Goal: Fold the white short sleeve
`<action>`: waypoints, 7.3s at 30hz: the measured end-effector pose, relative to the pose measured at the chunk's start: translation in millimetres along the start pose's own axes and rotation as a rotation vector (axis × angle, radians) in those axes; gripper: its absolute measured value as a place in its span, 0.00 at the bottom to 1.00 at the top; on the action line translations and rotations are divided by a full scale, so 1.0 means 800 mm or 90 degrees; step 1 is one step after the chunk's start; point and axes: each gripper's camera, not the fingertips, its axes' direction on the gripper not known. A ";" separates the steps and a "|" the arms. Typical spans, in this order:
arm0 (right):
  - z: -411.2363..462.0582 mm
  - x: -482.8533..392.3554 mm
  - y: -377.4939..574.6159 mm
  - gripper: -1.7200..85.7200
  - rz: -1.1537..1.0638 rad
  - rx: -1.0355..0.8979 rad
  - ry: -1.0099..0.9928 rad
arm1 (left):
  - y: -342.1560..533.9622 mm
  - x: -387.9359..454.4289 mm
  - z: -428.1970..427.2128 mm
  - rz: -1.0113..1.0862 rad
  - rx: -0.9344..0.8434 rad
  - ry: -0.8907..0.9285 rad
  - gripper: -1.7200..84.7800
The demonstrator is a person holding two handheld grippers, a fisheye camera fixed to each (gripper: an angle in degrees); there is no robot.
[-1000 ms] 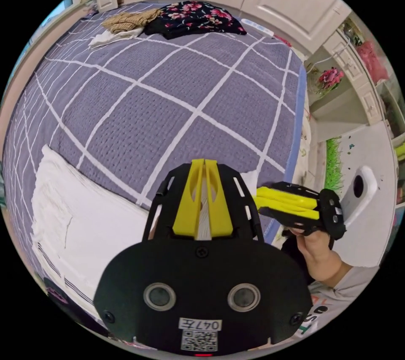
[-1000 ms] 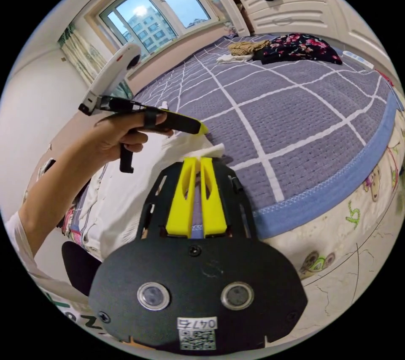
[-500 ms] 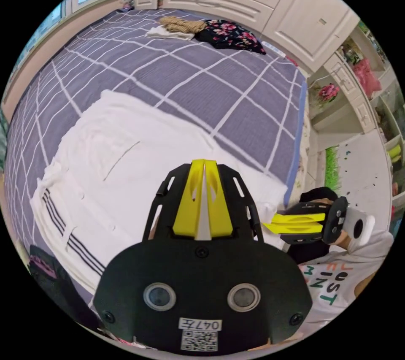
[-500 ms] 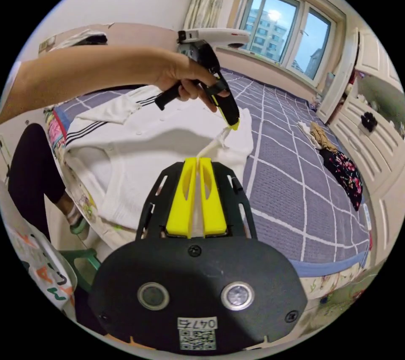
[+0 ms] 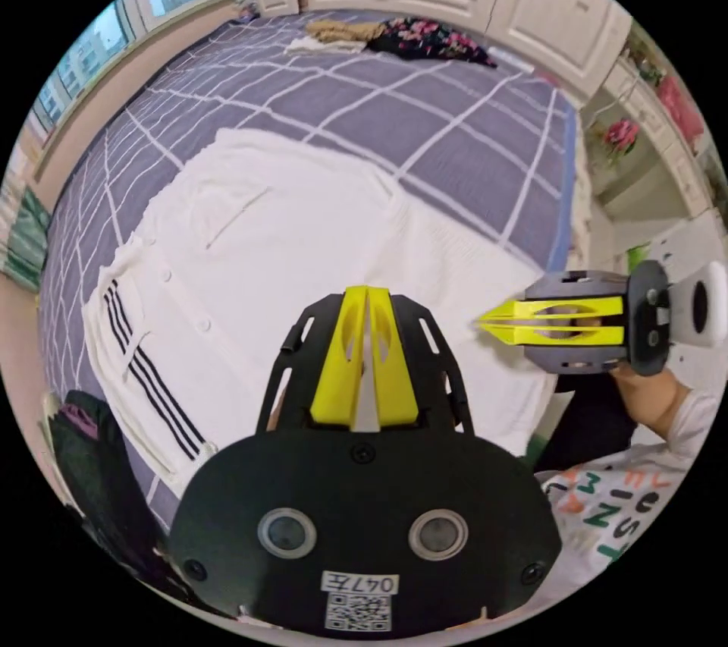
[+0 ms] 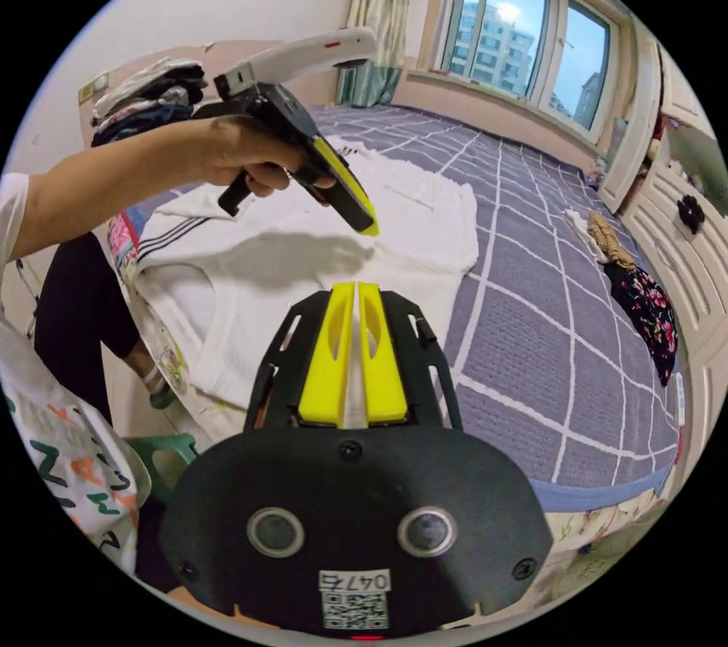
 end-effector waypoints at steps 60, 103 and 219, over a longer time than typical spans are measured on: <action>0.176 -0.251 -0.182 0.02 -0.123 0.041 -0.389 | 0.141 -0.665 -0.121 -0.624 0.042 -0.009 0.09; -0.071 0.171 0.024 0.02 0.246 0.015 -0.092 | -0.339 -0.214 0.092 -0.382 -0.048 -0.163 0.01; -0.221 0.294 -0.096 0.03 0.146 0.114 -0.235 | 0.211 -0.050 -0.185 -0.151 0.223 -0.023 0.02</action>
